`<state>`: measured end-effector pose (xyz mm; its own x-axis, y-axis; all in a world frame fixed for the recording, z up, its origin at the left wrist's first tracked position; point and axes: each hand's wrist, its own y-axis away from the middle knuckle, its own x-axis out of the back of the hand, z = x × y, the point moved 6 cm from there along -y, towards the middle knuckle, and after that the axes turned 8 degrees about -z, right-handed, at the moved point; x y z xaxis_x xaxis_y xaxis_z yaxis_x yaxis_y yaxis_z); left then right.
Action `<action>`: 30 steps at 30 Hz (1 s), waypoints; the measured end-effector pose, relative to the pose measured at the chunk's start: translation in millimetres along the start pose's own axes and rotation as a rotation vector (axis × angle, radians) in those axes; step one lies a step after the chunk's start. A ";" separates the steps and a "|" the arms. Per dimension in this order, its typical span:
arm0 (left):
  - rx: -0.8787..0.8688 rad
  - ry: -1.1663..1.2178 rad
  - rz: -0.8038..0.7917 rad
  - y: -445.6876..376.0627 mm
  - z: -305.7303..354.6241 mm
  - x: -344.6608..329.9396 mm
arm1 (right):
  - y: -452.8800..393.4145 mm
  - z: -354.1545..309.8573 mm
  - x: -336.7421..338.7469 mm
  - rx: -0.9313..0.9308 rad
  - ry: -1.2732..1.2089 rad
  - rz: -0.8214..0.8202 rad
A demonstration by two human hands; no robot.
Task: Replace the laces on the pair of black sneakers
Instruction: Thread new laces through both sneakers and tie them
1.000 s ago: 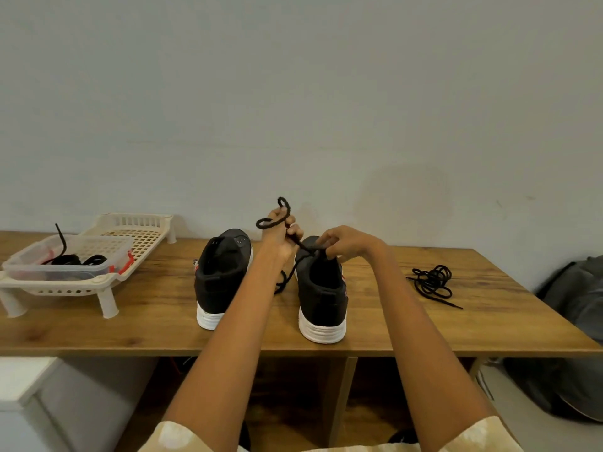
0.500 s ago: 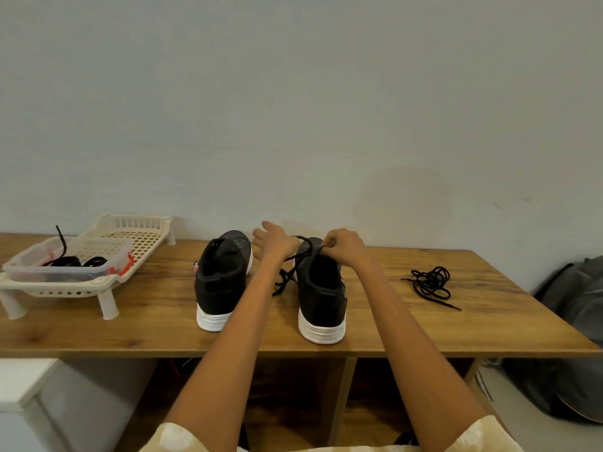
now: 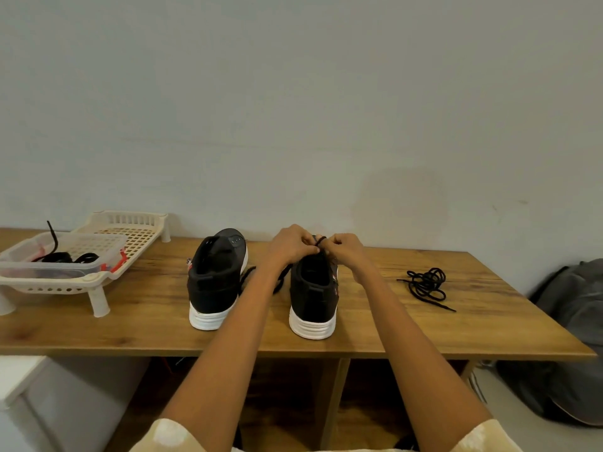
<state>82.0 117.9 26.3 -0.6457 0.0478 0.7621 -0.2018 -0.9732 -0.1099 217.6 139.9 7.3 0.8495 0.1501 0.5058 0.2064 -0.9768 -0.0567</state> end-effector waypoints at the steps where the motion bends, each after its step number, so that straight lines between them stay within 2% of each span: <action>1: -0.002 0.000 0.031 -0.6 1.4 1.9 | 0.3 -0.3 1.7 0.011 -0.019 -0.012; 7: 0.062 -0.036 0.029 -2.2 1.3 9.5 | 5.8 -8.6 4.8 0.100 -0.015 -0.289; 9: 0.070 -0.125 0.069 -0.1 3.3 10.3 | 7.0 -7.1 2.6 0.102 -0.017 -0.344; 11: 0.061 -0.100 0.126 2.1 5.9 10.6 | 8.1 -4.1 3.0 0.100 -0.015 -0.360; 14: 0.071 0.190 0.193 0.1 4.8 12.0 | 8.4 -3.2 1.5 0.098 -0.008 -0.322; 17: 0.079 0.338 0.160 -5.5 10.5 4.3 | 6.7 -4.1 -0.7 0.136 0.065 -0.206; 22: 0.021 0.406 0.127 -5.2 8.2 0.2 | 5.7 -11.5 2.5 0.156 0.090 -0.147; 26: 0.049 0.316 -0.085 2.4 -4.0 -7.9 | 8.7 -29.3 13.3 0.198 -0.084 -0.046; 30: -0.057 0.356 -0.160 11.8 -6.1 -2.5 | 7.1 -25.1 14.1 0.144 -0.280 0.012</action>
<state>76.8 107.7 19.2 -0.8155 0.2828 0.5049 -0.3549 -0.9335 -0.0505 218.8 131.2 35.7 0.9491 0.1940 0.2483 0.2447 -0.9503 -0.1927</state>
